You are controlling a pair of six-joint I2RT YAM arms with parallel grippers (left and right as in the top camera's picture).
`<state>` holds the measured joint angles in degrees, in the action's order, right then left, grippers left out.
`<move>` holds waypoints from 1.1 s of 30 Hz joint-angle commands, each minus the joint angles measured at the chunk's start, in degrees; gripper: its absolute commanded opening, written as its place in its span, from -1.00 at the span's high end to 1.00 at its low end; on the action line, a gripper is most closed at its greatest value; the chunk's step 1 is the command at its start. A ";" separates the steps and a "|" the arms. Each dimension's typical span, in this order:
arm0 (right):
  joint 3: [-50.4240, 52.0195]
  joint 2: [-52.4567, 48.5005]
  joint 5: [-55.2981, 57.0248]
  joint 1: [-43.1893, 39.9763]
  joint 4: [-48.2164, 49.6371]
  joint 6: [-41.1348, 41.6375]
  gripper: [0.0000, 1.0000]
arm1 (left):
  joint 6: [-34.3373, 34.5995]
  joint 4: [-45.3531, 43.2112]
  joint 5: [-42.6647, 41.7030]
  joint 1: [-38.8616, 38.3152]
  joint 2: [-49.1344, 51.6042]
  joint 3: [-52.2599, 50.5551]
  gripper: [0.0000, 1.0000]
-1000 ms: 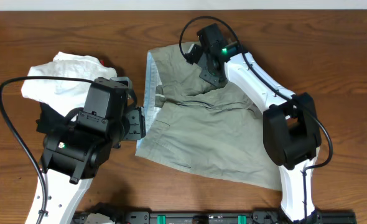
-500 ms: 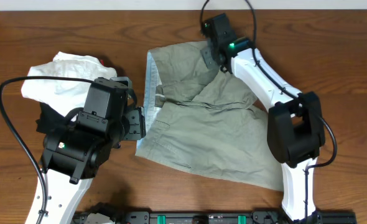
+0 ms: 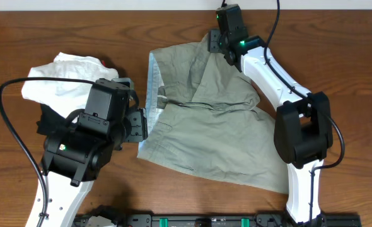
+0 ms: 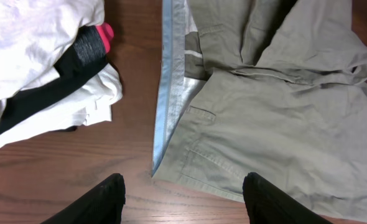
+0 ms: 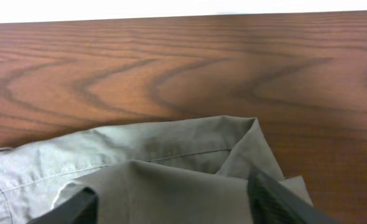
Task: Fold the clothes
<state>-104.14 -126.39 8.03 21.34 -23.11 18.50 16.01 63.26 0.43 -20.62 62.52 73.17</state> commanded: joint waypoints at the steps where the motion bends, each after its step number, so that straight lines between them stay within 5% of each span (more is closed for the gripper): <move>1: -1.14 1.25 -3.37 -0.28 -0.02 -4.35 -0.37 | -0.98 0.37 0.52 0.35 -0.02 0.83 -0.27; 10: -1.11 1.25 -7.34 -0.22 -6.14 -8.28 -0.32 | -0.98 0.35 0.52 0.35 -0.02 0.83 -0.27; 15: -1.14 1.27 -20.46 -0.17 -3.98 -21.79 -0.69 | -0.98 0.35 0.52 0.35 -0.02 0.83 -0.27; 20: -1.16 3.32 -22.29 -0.17 -2.60 -22.82 -0.85 | -1.01 0.55 0.52 0.35 -0.02 0.83 -0.27; 23: -1.18 4.33 -21.11 -0.17 -5.22 -19.17 -0.83 | -0.98 0.57 0.50 0.35 -0.02 0.83 -0.27; 27: -1.18 5.14 -20.94 0.07 -17.14 -18.16 -0.55 | -0.98 0.57 0.50 0.35 -0.02 0.83 -0.27; 33: -1.18 5.16 -20.92 2.25 -33.97 -29.83 -0.32 | -0.98 0.55 0.50 0.35 -0.02 0.83 -0.27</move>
<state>-104.62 -122.83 -12.23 21.82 -54.52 -4.71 16.01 63.66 0.43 -20.62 62.52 73.17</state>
